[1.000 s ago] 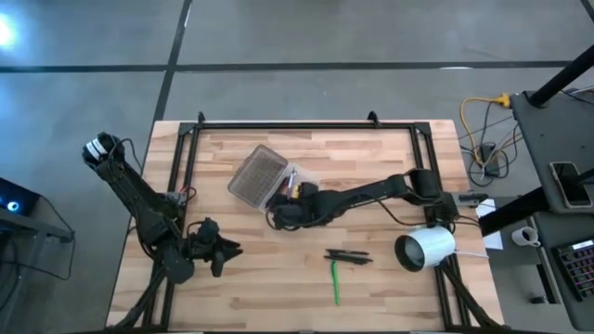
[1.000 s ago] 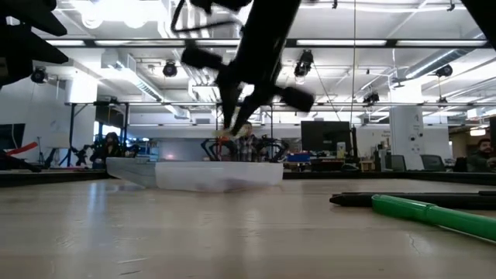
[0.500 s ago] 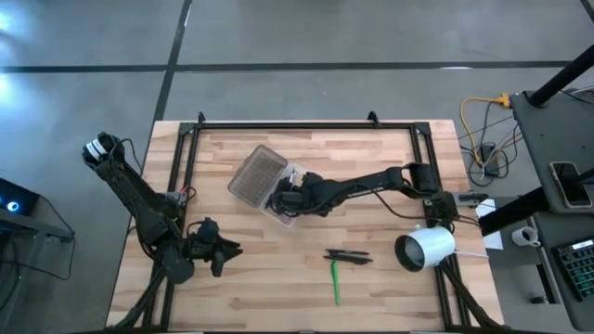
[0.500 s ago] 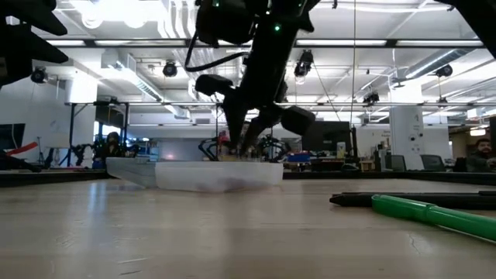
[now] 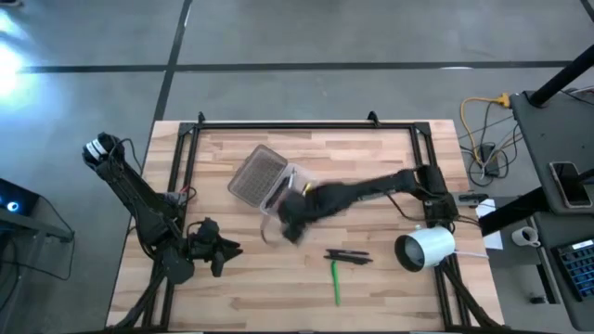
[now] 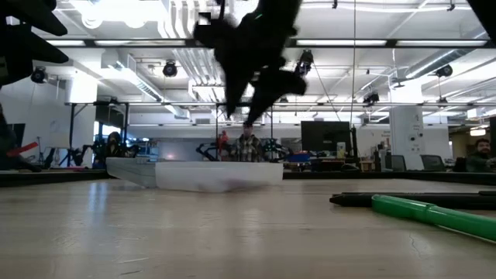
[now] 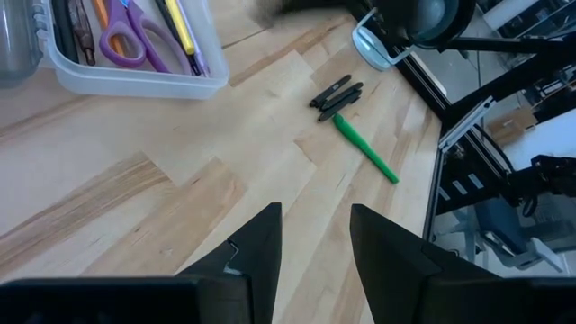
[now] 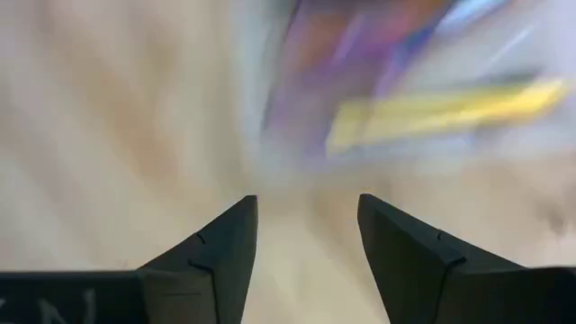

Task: Pick & place school supplies into a supply box
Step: Put the black pen into the black supply box

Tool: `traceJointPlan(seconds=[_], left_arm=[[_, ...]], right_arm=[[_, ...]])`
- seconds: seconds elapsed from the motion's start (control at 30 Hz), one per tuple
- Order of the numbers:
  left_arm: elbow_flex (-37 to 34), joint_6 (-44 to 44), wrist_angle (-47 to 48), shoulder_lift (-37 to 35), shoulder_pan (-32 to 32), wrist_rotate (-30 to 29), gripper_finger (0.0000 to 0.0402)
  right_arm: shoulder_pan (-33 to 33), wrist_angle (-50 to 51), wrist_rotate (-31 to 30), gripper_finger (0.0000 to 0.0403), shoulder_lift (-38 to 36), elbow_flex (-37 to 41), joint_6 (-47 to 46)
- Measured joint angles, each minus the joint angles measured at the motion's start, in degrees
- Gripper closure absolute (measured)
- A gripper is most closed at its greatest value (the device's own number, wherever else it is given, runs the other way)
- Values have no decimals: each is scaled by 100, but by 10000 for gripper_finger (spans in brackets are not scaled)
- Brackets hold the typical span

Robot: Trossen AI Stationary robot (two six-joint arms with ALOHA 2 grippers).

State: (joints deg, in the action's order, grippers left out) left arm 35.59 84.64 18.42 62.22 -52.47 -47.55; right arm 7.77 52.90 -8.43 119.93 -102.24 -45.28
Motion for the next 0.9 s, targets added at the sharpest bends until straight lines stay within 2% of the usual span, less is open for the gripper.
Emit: traceJointPlan(seconds=[0.07,0.13,0.2,0.27,0.47,0.7,0.9], left_arm=[[0,-8,-4,0,-2,-1,284],[0,-9,0,0,-2,0,284],[0,-9,1,0,0,-2,284],[0,-9,-1,0,-1,0,284],[0,-9,5,0,0,-2,284],[0,7,-74,17,-2,-4,284],[0,99,-193,130,2,-4,284]], right_arm=[[301,742,390,223,-47,5,614],[656,1420,446,229,-115,56,870],[1012,1935,463,236,-214,183,821],[1347,2033,534,243,-329,405,618],[1935,1576,631,260,-860,1467,307],[1730,328,730,280,-1706,3254,255],[1625,-456,748,296,-2100,4032,560]])
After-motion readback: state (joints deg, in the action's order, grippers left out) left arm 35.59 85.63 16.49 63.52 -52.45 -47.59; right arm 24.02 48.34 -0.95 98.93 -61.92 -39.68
